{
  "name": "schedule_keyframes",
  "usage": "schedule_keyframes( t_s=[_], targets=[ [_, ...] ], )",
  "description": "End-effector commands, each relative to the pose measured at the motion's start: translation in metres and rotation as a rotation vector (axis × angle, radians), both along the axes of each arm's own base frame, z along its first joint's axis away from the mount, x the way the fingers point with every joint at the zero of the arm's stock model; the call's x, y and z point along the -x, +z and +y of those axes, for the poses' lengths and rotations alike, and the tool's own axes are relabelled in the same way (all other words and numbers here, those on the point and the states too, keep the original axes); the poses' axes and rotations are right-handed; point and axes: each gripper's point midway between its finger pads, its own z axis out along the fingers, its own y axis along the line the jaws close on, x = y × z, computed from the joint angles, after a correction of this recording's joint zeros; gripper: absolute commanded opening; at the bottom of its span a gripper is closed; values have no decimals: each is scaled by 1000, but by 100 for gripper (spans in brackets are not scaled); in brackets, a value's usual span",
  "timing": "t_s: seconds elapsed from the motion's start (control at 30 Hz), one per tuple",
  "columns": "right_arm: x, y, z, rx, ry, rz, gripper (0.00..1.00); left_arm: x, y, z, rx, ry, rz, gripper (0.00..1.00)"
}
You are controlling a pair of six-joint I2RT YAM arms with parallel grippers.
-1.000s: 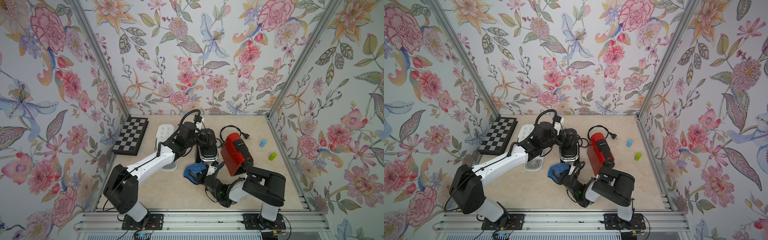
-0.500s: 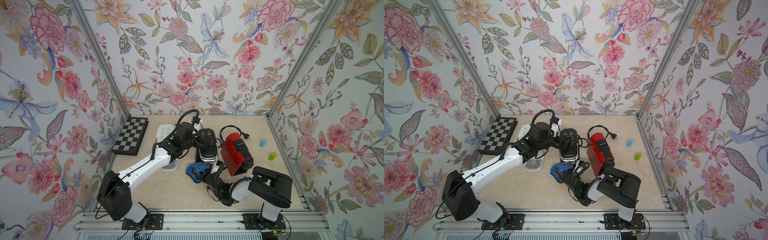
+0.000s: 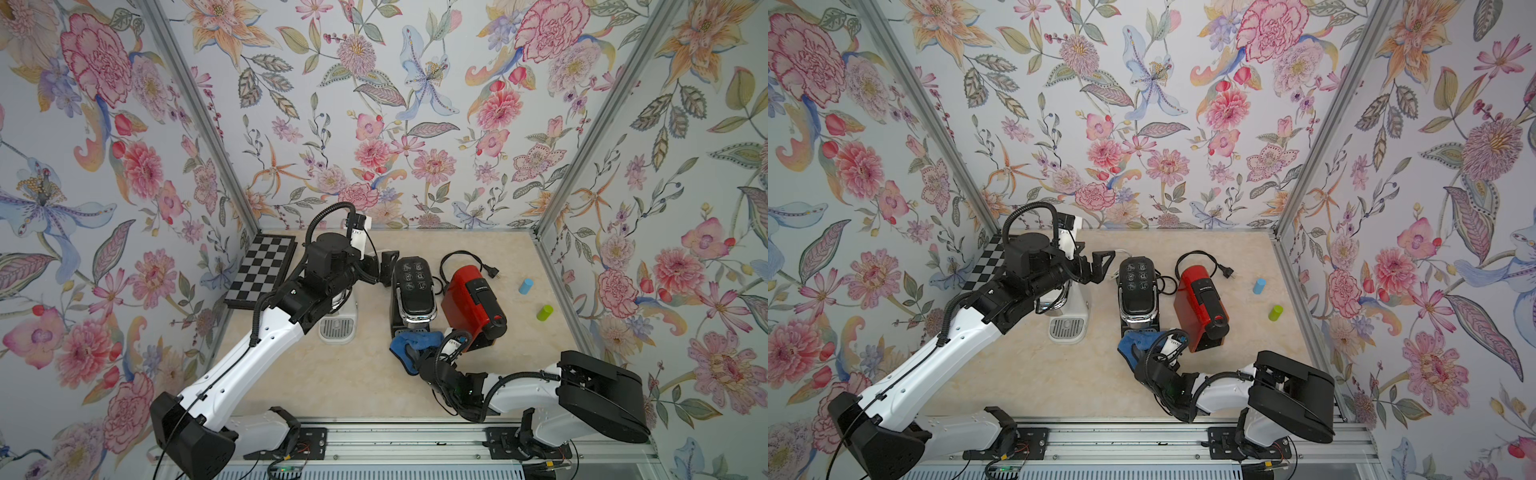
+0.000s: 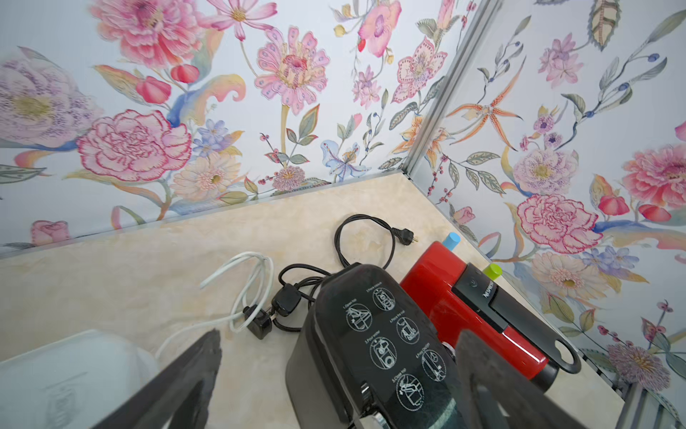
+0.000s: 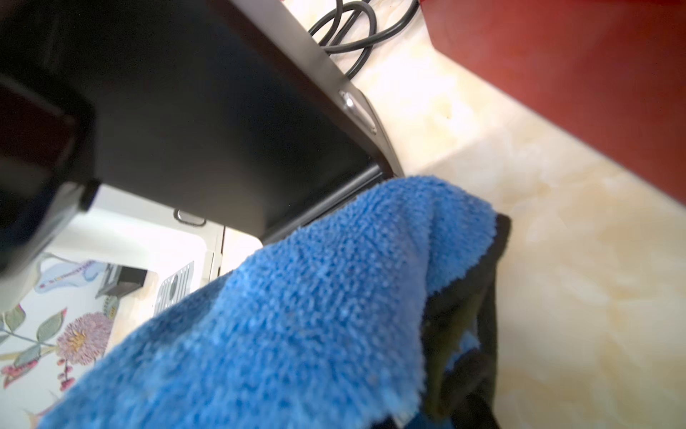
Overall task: Wipe the surface of a coffee machine
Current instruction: Wipe the dirt from the surface of the coffee machine.
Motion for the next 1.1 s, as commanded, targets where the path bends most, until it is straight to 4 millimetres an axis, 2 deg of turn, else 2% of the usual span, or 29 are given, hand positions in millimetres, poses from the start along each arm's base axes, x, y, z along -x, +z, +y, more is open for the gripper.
schedule_keyframes(
  t_s=[0.0, 0.1, 0.17, 0.27, 0.43, 0.53, 0.7, 0.83, 1.07],
  targets=[
    [12, 16, -19, 180, 3, -63, 0, -6, -6, 28, -28, 79, 10, 99],
    [24, 36, -15, 193, 53, -98, 0, -10, -13, 48, -20, 135, 19, 99],
    [34, 55, -5, 218, 105, -142, 0, -12, -17, 63, -18, 183, 18, 99],
    [52, 99, 23, 296, 212, -269, 0, -16, -24, 93, 8, 271, 23, 99],
    [67, 161, 65, 376, 344, -388, 0, -24, -33, 128, 46, 344, 43, 99],
    [63, 202, 91, 406, 425, -448, 0, -24, -37, 143, 29, 396, 43, 99],
    [38, 250, 135, 345, 579, -479, 0, -30, -51, 175, 46, 487, 71, 99],
    [13, 262, 170, 281, 688, -467, 0, -32, -58, 194, 73, 545, 81, 99],
    [-25, 259, 213, 248, 740, -448, 0, -31, -73, 218, 116, 612, 77, 99]
  ],
)
